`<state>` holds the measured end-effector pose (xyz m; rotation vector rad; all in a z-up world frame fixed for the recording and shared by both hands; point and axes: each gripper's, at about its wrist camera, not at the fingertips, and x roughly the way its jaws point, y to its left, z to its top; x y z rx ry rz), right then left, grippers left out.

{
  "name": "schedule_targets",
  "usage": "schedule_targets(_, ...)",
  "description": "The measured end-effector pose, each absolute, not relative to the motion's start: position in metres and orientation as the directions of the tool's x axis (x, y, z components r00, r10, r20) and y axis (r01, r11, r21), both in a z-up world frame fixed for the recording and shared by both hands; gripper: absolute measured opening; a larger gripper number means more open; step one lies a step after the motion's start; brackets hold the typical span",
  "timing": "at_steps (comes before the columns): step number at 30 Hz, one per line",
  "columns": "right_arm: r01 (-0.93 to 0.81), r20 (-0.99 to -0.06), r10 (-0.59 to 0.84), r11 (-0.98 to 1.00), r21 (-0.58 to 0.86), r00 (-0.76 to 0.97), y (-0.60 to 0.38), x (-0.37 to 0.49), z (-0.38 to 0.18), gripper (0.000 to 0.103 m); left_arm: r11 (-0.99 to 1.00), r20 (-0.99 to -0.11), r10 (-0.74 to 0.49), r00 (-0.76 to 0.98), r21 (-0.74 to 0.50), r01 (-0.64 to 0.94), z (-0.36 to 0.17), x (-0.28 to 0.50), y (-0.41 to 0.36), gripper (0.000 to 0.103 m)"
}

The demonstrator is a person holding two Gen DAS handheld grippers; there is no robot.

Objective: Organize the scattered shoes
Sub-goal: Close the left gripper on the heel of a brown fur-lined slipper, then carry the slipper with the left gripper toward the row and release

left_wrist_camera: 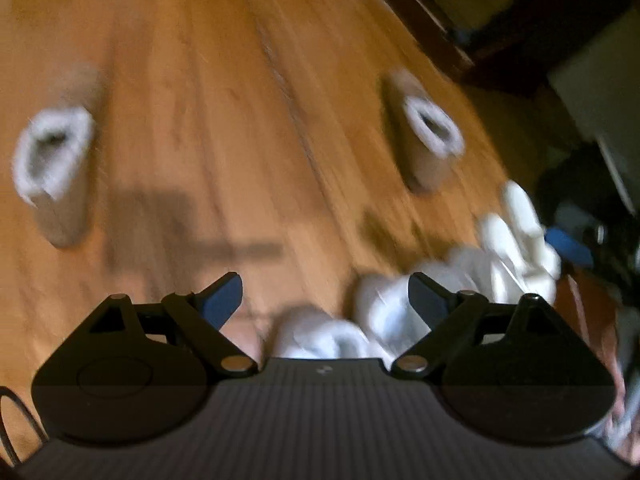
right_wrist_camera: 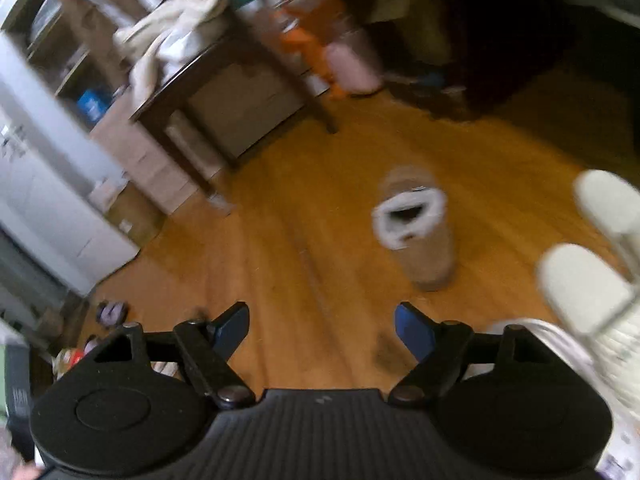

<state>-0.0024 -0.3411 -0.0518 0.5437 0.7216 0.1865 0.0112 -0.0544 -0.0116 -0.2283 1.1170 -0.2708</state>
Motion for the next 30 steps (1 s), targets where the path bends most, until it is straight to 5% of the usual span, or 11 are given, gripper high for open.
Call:
schedule_targets(2, -0.036, -0.603, 0.416, 0.841, 0.54, 0.681, -0.317, 0.017, -0.064, 0.003, 0.97, -0.844, -0.223, 0.487, -0.241, 0.027, -0.008, 0.016, -0.029, 0.09)
schedule_targets(5, -0.096, -0.641, 0.519, 0.813, 0.574, 0.565, -0.273, 0.025, -0.078, 0.002, 0.977, -0.837, -0.098, 0.538, -0.184, -0.109, -0.01, 0.024, 0.02, 0.09)
schedule_targets(6, -0.123, -0.654, 0.553, 0.804, 0.582, 0.516, -0.255, 0.033, -0.085, 0.004, 0.971, -0.842, -0.09, 0.532, -0.193, -0.142, -0.013, 0.027, 0.035, 0.09)
schedule_targets(8, -0.172, -0.674, 0.603, 0.786, 0.595, 0.426, -0.221, 0.027, -0.083, 0.028, 0.953, -0.854, -0.07, 0.516, -0.21, -0.218, -0.022, 0.033, 0.067, 0.09)
schedule_targets(11, -0.174, -0.653, 0.67, 0.732, 0.658, 0.353, -0.176, 0.034, -0.075, 0.048, 0.925, -0.87, -0.01, 0.494, -0.195, -0.325, -0.045, 0.044, 0.116, 0.09)
schedule_targets(23, -0.27, -0.829, 0.511, 0.851, 0.451, 0.226, -0.087, 0.047, -0.091, 0.052, 0.9, -0.883, -0.07, 0.465, -0.257, -0.351, -0.146, 0.117, 0.165, 0.09)
schedule_targets(24, -0.277, -0.843, 0.492, 0.86, 0.429, 0.219, -0.085, 0.044, -0.091, 0.052, 0.898, -0.888, -0.069, 0.454, -0.254, -0.36, -0.151, 0.12, 0.165, 0.074)
schedule_targets(25, -0.28, -0.857, 0.47, 0.869, 0.407, 0.211, -0.083, 0.041, -0.092, 0.053, 0.896, -0.9, -0.064, 0.432, -0.242, -0.372, -0.155, 0.121, 0.163, 0.02)
schedule_targets(30, -0.326, -0.892, 0.405, 0.886, 0.329, 0.2, -0.079, 0.027, -0.092, 0.058, 0.948, -0.909, -0.038, 0.415, -0.164, -0.272, -0.14, 0.101, 0.147, 0.009)
